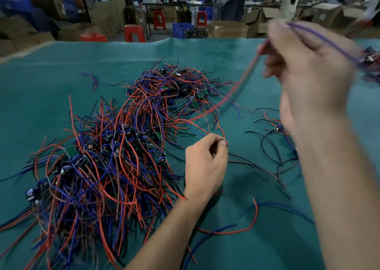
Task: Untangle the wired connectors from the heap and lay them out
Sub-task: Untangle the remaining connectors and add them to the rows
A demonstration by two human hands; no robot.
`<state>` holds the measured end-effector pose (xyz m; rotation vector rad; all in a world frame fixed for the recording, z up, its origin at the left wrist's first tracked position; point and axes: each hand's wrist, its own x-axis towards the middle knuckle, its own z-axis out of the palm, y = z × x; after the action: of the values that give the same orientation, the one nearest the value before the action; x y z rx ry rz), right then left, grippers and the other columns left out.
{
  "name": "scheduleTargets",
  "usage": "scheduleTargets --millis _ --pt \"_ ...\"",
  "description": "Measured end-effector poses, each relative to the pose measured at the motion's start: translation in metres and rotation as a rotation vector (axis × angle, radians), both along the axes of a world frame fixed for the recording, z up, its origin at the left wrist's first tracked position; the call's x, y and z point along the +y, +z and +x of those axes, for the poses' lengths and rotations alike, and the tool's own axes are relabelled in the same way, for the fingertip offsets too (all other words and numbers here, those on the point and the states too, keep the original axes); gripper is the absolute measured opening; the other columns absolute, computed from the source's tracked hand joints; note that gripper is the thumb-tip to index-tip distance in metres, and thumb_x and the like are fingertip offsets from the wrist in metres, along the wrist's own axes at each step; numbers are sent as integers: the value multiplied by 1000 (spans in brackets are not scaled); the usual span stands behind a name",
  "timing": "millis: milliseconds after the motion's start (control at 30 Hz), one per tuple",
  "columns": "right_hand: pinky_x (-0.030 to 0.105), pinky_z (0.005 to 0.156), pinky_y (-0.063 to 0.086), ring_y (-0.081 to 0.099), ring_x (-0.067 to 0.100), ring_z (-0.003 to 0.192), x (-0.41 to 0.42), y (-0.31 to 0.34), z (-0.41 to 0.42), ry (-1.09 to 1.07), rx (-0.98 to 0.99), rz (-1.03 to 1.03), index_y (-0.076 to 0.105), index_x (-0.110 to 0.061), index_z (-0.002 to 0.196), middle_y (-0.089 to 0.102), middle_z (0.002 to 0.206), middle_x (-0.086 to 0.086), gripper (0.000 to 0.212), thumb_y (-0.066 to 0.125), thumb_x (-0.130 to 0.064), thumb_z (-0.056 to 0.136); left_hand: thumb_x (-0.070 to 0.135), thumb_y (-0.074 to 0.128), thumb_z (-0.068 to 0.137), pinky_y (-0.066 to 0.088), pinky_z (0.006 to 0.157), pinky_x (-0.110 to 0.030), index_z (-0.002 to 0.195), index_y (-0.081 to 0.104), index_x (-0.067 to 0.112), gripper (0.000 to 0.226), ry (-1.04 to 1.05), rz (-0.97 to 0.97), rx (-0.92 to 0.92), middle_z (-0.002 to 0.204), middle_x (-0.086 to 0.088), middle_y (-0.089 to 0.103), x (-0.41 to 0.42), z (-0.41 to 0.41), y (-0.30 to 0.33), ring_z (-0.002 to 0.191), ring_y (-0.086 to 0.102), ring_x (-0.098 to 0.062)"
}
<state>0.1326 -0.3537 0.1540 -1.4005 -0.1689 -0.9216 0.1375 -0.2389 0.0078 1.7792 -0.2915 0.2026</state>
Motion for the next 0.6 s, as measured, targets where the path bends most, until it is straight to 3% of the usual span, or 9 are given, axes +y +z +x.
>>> scheduleTargets --millis 67,133,200,300,367,467,600 --pt "27 47 45 60 15 49 32 14 13 28 83 -227 77 -18 65 71 61 2 26 76 -31 87 22 54 89 52 64 -38 77 65 16 17 35 39 -47 62 1 64 1 -1 2 59 60 -20" --pt "26 48 49 63 19 47 65 20 28 126 248 -557 78 -9 71 71 58 1 38 75 -42 89 16 56 89 48 68 -34 77 64 17 15 142 79 -92 64 5 62 1 -1 2 62 57 -11" --pt "21 49 53 69 19 51 88 17 41 277 483 -840 74 -1 79 72 59 0 50 72 -49 91 11 58 87 46 73 -32 80 62 17 10 220 81 -69 73 5 64 2 0 4 70 58 -13" --pt "20 52 55 70 16 52 82 2 57 312 693 -1206 73 -4 74 73 61 0 42 68 -41 94 5 59 83 48 81 -38 88 60 11 8 218 82 -48 85 -2 65 3 0 5 81 60 -22" --pt "23 57 58 69 13 55 67 -13 60 325 734 -1218 76 -5 78 74 63 0 33 68 -31 94 7 59 83 48 84 -39 92 60 13 12 205 93 -21 89 -1 66 3 -2 7 84 61 -21" --pt "13 59 49 62 -1 54 57 -36 57 311 592 -1118 80 -12 82 73 63 -6 20 75 -31 89 11 58 84 49 84 -40 97 63 13 13 211 99 5 92 -3 69 4 -2 9 89 64 -23" --pt "24 62 47 56 2 53 81 -40 61 479 533 -925 81 -16 82 68 60 -7 15 85 -30 81 14 61 87 49 85 -43 98 62 13 11 193 135 55 97 -4 67 5 -3 10 94 63 -24"
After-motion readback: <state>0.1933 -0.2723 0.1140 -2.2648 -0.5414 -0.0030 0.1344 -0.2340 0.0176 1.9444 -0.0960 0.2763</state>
